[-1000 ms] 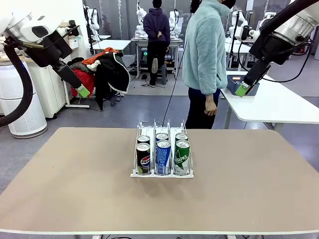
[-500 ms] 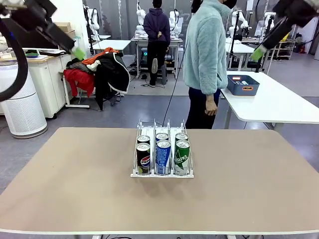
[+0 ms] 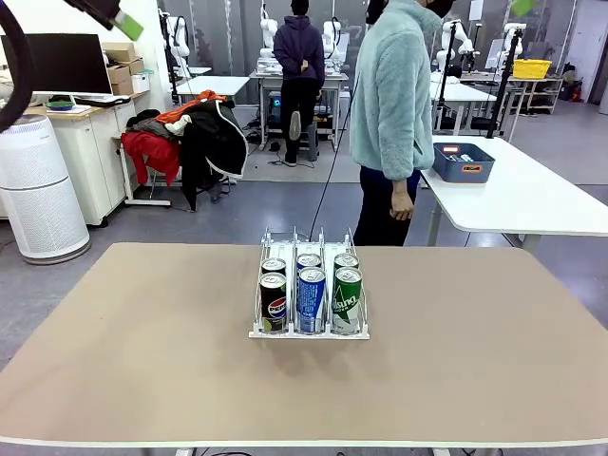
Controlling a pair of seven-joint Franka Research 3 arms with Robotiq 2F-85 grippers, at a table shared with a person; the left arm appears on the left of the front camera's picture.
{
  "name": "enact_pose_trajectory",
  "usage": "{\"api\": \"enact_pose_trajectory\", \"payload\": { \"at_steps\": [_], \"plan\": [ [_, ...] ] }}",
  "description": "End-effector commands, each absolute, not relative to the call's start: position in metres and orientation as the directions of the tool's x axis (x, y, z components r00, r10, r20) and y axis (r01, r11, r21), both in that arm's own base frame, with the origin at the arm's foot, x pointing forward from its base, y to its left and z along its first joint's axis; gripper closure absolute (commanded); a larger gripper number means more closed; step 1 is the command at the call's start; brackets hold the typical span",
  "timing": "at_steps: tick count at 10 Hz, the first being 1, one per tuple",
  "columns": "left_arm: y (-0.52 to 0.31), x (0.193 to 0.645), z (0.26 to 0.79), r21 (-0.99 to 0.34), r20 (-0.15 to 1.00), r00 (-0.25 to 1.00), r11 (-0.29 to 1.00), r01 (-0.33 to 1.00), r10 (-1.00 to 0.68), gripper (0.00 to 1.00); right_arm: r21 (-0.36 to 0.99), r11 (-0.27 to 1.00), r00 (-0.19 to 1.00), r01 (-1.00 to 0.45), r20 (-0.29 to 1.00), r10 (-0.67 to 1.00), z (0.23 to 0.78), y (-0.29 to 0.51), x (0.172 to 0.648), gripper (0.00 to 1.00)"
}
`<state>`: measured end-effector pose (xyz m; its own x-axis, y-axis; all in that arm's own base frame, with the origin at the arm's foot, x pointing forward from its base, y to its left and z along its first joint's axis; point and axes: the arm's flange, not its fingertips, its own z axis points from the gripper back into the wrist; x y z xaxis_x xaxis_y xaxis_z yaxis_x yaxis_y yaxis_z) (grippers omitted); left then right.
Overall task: Fill the beverage cans into the dispenser.
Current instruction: Pick up the Ionic drink handed by the human.
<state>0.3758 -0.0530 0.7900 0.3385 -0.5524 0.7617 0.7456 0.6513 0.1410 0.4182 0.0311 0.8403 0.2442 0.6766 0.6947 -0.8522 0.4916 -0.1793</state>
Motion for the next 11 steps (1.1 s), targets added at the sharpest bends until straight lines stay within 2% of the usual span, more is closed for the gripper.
{"api": "enact_pose_trajectory", "payload": {
  "at_steps": [1,3,4,8,11],
  "plan": [
    [-0.058,0.374,0.794,0.193,0.759,0.308,0.651,0.734,-0.573,0.0,-0.178,0.542,0.283,-0.821,0.698,0.658,0.861,0.03,0.429,0.0],
    [-0.061,0.368,0.793,0.19,0.774,0.291,0.645,0.74,-0.563,0.0,-0.176,0.582,0.306,-0.794,0.712,0.632,0.866,0.03,0.434,0.0],
    [-0.057,0.37,0.804,0.17,0.773,0.309,0.65,0.741,-0.554,0.0,-0.2,0.53,0.253,-0.824,0.707,0.661,0.862,0.026,0.424,0.0],
    [-0.061,0.369,0.804,0.175,0.774,0.303,0.648,0.741,-0.556,0.0,-0.2,0.544,0.263,-0.815,0.708,0.656,0.866,0.026,0.43,0.0],
    [-0.076,0.353,0.826,0.166,0.761,0.313,0.637,0.753,-0.568,0.0,-0.233,0.539,0.237,-0.809,0.71,0.663,0.878,0.009,0.427,0.0]
  ]
}}
